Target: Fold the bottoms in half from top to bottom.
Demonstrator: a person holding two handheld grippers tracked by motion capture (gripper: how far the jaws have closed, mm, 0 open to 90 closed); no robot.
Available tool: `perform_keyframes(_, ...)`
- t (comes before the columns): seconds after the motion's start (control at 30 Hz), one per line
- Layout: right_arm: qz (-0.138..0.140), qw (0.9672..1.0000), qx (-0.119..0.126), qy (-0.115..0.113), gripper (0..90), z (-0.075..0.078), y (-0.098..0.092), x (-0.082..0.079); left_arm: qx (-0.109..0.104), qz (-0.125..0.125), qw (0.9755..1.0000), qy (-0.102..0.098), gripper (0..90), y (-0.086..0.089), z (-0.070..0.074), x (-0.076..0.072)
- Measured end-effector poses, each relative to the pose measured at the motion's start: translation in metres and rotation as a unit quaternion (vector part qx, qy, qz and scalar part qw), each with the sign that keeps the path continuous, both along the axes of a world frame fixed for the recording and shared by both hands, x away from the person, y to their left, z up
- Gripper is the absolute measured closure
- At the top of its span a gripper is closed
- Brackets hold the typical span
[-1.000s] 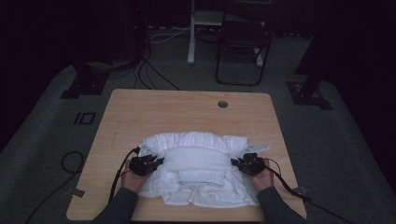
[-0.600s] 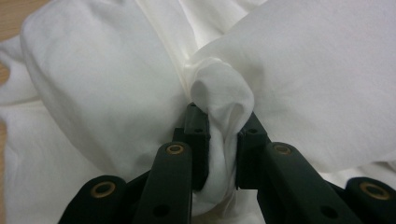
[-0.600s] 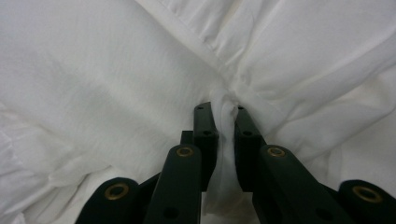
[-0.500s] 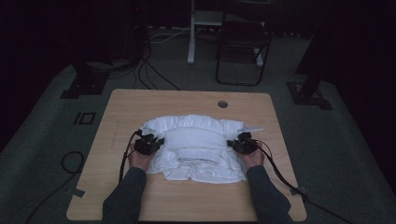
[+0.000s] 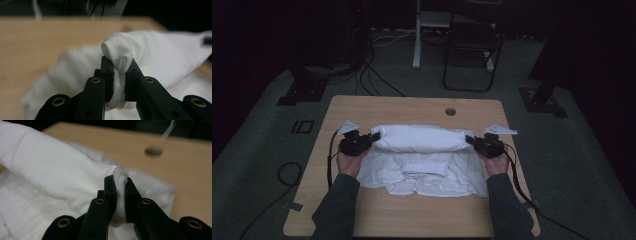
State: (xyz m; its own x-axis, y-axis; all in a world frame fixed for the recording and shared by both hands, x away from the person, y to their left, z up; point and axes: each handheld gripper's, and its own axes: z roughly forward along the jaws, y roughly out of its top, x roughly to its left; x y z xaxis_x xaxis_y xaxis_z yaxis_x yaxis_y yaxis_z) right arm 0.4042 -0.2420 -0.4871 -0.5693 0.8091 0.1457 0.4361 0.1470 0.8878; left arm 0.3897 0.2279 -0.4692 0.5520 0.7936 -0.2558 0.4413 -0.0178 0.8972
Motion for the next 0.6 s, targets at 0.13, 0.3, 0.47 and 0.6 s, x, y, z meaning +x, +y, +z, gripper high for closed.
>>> perform_keyframes(0.13, 0.010, 0.9992, -0.001, -0.038, 84.6, 0.021, -0.006, -0.018, 0.012, -0.026, 0.9995, -0.012, 81.3, -0.001, 0.009, -0.019)
perform_keyframes(0.3, 0.042, 0.9988, -0.023, -0.003, 80.1, -0.005, -0.005, -0.039, 0.033, -0.028, 0.9987, 0.026, 72.3, 0.001, -0.016, -0.027)
perform_keyframes(0.47, 0.052, 0.9984, -0.022, 0.006, 49.3, -0.015, -0.004, -0.051, 0.026, 0.001, 0.9994, 0.023, 50.0, 0.005, -0.008, -0.025)
perform_keyframes(0.6, 0.049, 0.9986, -0.009, -0.017, 50.7, 0.009, 0.005, -0.048, 0.064, -0.002, 0.9979, 0.007, 53.8, -0.016, 0.012, -0.024)
